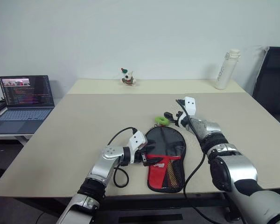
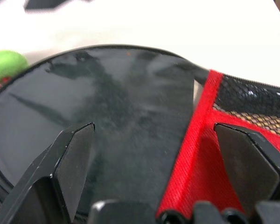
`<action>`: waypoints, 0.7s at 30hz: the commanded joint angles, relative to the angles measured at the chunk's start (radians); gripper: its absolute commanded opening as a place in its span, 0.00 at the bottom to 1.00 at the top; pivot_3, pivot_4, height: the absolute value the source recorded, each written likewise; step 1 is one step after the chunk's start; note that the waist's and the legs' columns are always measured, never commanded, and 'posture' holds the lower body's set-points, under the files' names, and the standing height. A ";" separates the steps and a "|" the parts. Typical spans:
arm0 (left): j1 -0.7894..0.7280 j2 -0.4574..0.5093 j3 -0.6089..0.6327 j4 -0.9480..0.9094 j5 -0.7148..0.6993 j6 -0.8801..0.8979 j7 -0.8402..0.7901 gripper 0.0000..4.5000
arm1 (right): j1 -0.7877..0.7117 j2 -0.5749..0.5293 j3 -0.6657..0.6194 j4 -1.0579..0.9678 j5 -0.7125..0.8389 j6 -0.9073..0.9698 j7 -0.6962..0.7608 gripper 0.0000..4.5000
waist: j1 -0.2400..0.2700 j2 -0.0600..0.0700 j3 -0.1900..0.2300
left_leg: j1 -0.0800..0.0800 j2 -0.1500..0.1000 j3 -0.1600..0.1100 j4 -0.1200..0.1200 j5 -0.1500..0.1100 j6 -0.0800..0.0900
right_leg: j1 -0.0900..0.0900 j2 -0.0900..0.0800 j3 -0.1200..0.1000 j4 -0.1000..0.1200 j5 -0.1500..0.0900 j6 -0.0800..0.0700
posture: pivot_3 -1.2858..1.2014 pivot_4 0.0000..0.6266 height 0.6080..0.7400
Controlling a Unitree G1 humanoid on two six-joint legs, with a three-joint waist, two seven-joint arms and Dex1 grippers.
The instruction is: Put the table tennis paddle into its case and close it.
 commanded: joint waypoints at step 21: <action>0.064 0.021 0.000 -0.149 -0.006 0.050 0.076 1.00 | -0.083 0.151 -0.061 0.153 -0.095 -0.204 -0.134 0.09 | -0.018 0.002 0.001 | 0.001 0.000 -0.001 0.000 0.000 0.000 | 0.000 0.001 0.001 0.002 0.000 0.000 | 0.52 0.24 1.00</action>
